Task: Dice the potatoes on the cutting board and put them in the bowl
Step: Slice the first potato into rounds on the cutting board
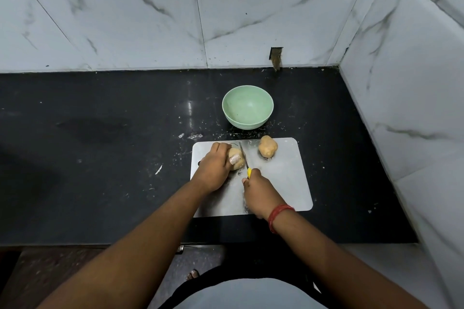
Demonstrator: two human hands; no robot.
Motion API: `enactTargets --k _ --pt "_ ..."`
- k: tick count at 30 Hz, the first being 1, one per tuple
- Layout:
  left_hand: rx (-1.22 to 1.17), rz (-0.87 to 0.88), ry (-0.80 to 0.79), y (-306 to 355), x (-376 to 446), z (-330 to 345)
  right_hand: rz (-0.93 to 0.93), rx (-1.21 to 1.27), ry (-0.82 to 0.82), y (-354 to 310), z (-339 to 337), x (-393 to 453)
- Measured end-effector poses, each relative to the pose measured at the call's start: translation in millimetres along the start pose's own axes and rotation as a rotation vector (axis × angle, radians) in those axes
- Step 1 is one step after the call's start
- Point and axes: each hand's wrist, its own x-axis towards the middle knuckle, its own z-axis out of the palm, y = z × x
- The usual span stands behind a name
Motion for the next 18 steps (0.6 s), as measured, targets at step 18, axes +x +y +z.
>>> enactTargets --k 18 --pt "0.063 0.048 0.062 -4 4 9 0.142 -0.134 -0.145 -19 -12 32"
